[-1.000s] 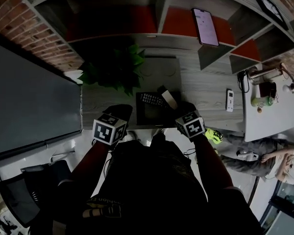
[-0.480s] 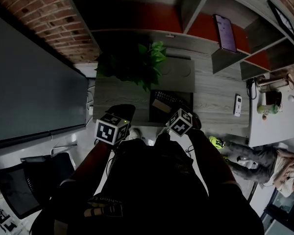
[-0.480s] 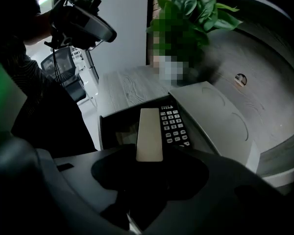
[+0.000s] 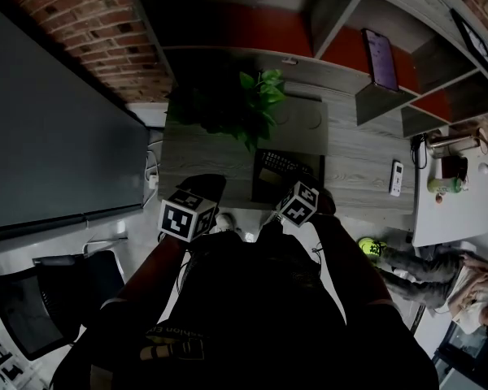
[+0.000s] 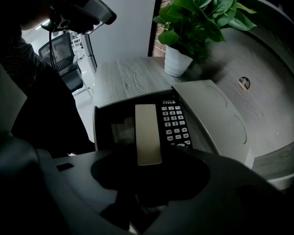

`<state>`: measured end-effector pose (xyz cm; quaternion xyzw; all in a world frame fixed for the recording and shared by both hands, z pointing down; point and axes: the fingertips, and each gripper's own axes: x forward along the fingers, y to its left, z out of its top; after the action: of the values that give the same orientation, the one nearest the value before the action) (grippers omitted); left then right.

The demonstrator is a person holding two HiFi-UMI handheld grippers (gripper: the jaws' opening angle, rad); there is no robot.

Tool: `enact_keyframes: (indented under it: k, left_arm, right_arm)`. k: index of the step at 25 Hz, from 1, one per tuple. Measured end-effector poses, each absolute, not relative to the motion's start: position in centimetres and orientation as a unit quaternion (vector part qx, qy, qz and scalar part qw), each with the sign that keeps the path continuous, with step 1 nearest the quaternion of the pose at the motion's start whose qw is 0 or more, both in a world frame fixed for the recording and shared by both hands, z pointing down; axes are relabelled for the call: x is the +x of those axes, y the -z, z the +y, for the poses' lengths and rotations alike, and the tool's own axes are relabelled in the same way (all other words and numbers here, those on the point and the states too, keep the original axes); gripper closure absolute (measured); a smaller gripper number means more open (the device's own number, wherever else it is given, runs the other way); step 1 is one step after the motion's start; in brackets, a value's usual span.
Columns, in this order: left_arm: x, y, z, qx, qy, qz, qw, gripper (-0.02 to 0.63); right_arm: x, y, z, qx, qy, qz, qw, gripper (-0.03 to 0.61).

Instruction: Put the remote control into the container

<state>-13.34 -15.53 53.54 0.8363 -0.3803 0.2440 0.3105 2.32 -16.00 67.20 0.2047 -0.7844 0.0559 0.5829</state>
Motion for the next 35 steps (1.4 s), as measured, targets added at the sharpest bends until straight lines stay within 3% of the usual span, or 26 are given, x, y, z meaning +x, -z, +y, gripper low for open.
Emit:
enact_keyframes:
  k: [5, 12, 17, 29, 35]
  left_arm:
    - [-13.4, -53.4, -15.2, 0.838, -0.246, -0.376, 0.309, 0.607]
    - [-13.0, -52.8, -14.3, 0.848, -0.246, -0.362, 0.298, 0.607]
    - [-13.0, -52.1, -13.5, 0.856, -0.239, -0.354, 0.292, 0.607]
    - [-12.4, -52.3, -10.7, 0.871, -0.252, -0.32, 0.274, 0.607]
    - [-12.3, -52.2, -10.1, 0.862, -0.243, -0.342, 0.284, 0.607]
  right_arm:
    - [2.7, -65.6, -16.2, 0.251, -0.081, -0.797, 0.544, 0.388]
    - [3.9, -59.8, -16.9, 0.396, -0.261, -0.821, 0.318, 0.394]
    - [5.6, -55.6, -15.8, 0.457, -0.322, -0.804, 0.203, 0.569]
    - [5.9, -52.4, -11.2, 0.488, -0.312, -0.801, 0.151, 0.571]
    - [7.1, -53.5, -11.1, 0.478, -0.325, -0.801, 0.157, 0.571]
